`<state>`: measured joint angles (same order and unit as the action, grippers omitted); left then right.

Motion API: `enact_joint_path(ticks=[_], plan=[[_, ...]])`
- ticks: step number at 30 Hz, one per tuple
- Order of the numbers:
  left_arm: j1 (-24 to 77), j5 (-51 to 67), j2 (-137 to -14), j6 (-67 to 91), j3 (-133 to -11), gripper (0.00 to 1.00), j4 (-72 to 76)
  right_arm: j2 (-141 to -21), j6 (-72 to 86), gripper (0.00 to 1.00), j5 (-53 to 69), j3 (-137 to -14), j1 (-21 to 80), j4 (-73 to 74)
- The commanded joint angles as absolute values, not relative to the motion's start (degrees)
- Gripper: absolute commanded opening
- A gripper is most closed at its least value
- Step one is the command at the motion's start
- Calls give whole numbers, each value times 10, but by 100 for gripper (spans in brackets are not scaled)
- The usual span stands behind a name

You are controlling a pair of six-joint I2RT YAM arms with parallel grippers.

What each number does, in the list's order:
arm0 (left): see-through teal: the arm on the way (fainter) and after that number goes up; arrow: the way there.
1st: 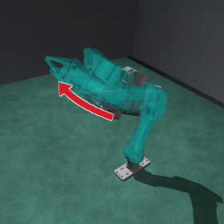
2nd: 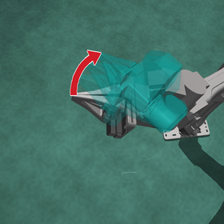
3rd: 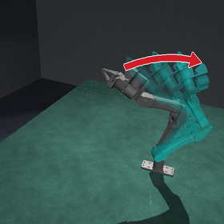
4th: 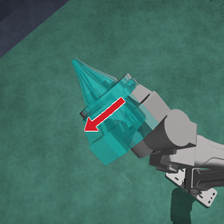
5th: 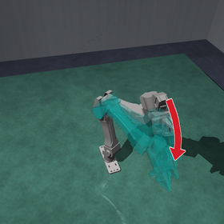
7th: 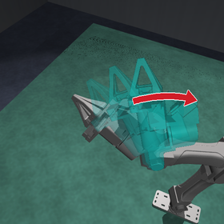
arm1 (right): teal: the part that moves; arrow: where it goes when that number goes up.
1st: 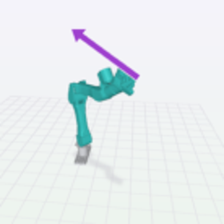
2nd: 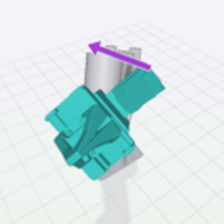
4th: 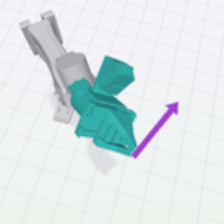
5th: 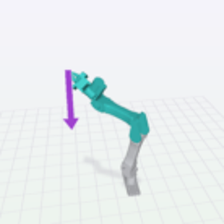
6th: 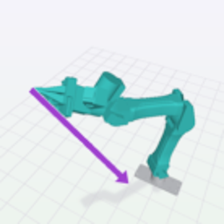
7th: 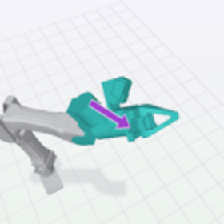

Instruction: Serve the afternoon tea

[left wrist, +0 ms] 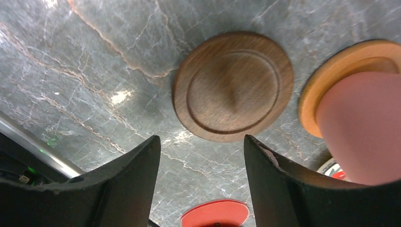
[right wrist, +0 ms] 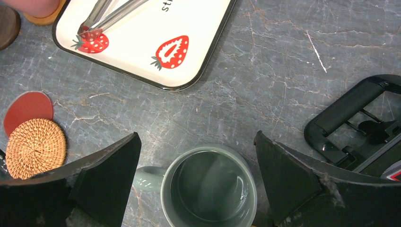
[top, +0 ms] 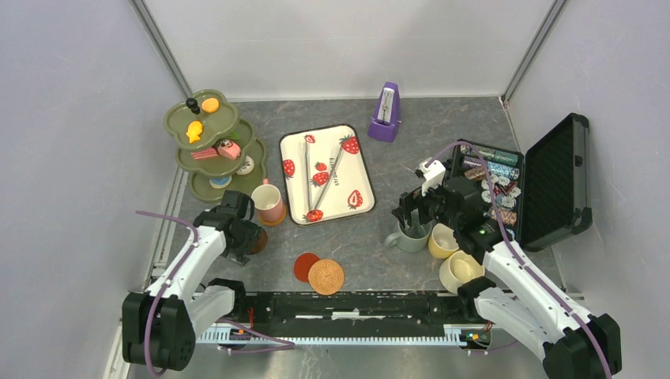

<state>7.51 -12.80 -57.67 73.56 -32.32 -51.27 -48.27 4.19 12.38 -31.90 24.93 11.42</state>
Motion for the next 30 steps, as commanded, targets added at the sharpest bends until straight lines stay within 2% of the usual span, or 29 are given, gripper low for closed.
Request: enact_joint_path(ticks=[1, 7, 15, 30], plan=[[78, -99, -571, 781, -293, 70, -493, -473, 40, 98, 117, -317, 251, 101], [79, -102, -612, 790, -269, 59, -427, -481, 41, 98, 122, -320, 252, 99], [78, -172, -676, 796, -285, 53, -395, -477, 39, 98, 117, -320, 252, 105], [44, -221, -756, 760, -323, 51, -365, -483, 39, 98, 117, -320, 251, 108]])
